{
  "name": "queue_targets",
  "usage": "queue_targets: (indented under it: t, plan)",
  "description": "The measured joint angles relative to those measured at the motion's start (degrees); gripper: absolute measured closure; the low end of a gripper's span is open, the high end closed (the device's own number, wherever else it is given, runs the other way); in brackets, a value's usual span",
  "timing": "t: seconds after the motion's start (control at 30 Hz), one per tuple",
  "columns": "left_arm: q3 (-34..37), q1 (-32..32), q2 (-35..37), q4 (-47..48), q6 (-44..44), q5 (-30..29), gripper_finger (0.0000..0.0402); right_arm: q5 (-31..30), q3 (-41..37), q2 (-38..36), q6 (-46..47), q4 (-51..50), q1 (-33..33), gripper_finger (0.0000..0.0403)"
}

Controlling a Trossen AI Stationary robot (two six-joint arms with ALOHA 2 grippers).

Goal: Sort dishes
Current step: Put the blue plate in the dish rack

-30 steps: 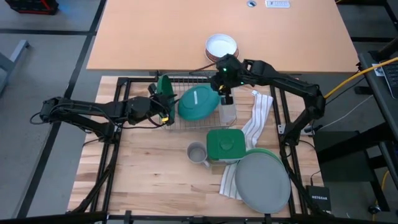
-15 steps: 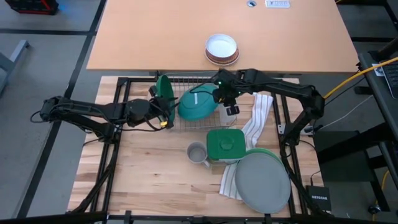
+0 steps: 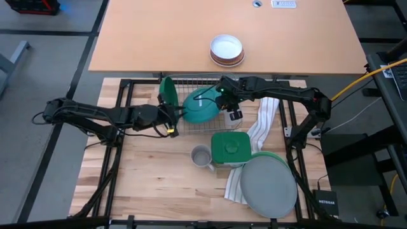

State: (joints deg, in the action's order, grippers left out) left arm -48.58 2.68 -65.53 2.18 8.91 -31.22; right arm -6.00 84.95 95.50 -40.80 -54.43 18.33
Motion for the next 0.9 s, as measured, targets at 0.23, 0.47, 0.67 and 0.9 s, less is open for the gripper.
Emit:
queue_targets:
  t: [0.23, 0.47, 0.67, 0.9]
  plan:
    - [-0.02, -0.04, -0.25, 0.65, -0.16, -0.04, 0.0318, 0.02, 0.0, 0.0, -0.22, -0.55, 0.0, 0.0259]
    - [-0.02, -0.02, -0.25, 0.71, -0.12, -0.04, 0.0318, -1.05, -0.02, 0.24, -1.49, 1.73, -1.01, 0.0259]
    - [-0.02, -0.02, -0.25, 0.7, -0.03, -0.06, 0.0318, -0.98, -0.02, 0.24, -1.55, 7.21, -1.16, 0.0259]
    - [-0.02, -0.02, -0.25, 0.68, 0.04, -0.07, 0.0318, -1.03, -0.02, 0.24, -1.53, 14.12, -1.11, 0.0259]
